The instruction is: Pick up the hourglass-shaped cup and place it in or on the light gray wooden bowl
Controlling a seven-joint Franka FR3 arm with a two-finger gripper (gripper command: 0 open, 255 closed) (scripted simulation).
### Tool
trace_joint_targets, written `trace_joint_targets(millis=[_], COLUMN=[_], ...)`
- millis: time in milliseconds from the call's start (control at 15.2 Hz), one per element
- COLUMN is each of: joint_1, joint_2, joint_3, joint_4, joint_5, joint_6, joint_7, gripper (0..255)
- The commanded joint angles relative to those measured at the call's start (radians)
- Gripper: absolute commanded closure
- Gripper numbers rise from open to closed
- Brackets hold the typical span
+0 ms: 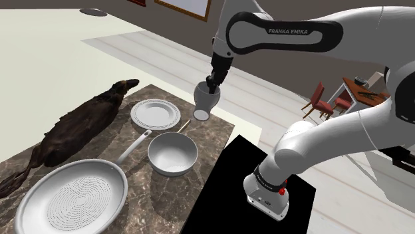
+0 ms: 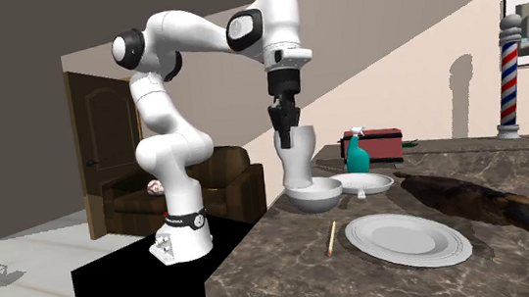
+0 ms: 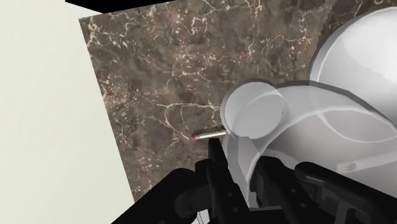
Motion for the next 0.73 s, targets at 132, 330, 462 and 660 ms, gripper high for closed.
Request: trace_joint_targets(millis=[132,330,462,660], joint_1=[-0.001,0.019,0.039,0.067], joint_2=[0.000,-0.011,-0.017,-0.016], joint_3=[-0.002,0.035,0.072,0.128], joint_4=[0.052,0.061,0.074,0.102], joint_5=[-0.001,0.020,0.041,0.073], joint_6=[-0.052,-0.072,-0.090,-0.116], joint_7=[-0.002,0.045,0.091,0.162], gripper=[255,255,255,255])
